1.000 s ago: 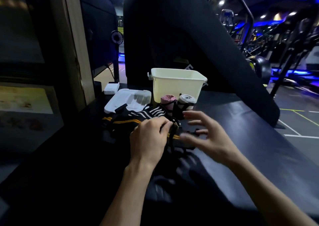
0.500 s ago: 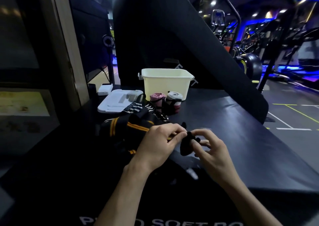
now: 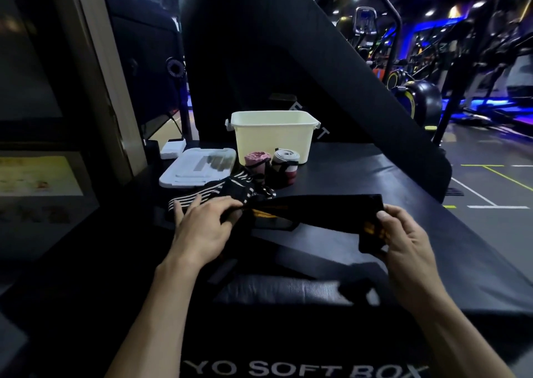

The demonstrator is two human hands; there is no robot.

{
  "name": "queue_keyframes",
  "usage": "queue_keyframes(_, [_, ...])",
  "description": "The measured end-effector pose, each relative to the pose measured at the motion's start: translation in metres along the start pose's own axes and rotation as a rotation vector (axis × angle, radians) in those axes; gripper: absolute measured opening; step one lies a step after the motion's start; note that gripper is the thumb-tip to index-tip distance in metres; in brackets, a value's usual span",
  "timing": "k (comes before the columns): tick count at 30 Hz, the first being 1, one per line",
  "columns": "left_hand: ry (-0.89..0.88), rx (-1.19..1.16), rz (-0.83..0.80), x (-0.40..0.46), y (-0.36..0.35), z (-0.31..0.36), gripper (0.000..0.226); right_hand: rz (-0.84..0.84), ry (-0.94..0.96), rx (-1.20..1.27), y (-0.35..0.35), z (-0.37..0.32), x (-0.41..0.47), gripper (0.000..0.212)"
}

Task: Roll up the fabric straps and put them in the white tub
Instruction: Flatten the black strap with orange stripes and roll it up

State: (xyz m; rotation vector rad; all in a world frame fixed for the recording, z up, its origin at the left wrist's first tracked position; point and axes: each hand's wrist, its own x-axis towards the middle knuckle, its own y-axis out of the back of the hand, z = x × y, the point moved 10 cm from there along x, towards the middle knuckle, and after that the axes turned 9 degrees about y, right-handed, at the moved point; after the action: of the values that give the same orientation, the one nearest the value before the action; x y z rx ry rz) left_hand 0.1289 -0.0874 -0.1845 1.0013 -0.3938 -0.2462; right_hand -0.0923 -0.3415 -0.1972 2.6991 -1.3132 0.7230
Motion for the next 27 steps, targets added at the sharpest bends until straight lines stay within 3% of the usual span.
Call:
queue_keyframes(7, [0.06,0.069,-0.202,0.001,-0.028,-0.008,0.04,0.07,-0.144,0.159,0.01,0.008,-0.003,0.019])
queue_keyframes(11, [0.098,0.081,-0.285,-0.003,-0.038,-0.015,0.068,0.139,-0.257,0.297,0.016,0.014,-0.009,0.025])
queue_keyframes(14, [0.118,0.088,-0.282,-0.006,-0.035,-0.019,0.088,0.143,-0.212,0.335,0.025,0.002,-0.009,0.029])
queue_keyframes(16, [0.055,0.143,-0.192,-0.007,-0.028,-0.01,0.08,0.12,-0.226,0.363,0.026,0.001,-0.011,0.034])
queue_keyframes(18, [-0.073,0.152,-0.049,-0.011,-0.018,0.007,0.056,0.114,-0.286,0.403,0.023,0.006,-0.014,0.036])
queue_keyframes(21, [-0.231,0.007,0.061,-0.016,-0.008,0.027,0.019,0.147,-0.39,0.462,0.019,0.019,-0.018,0.019])
queue_keyframes(27, [-0.352,-0.365,0.035,-0.026,0.007,0.047,0.026,0.173,-0.492,0.372,0.035,0.034,-0.019,0.027])
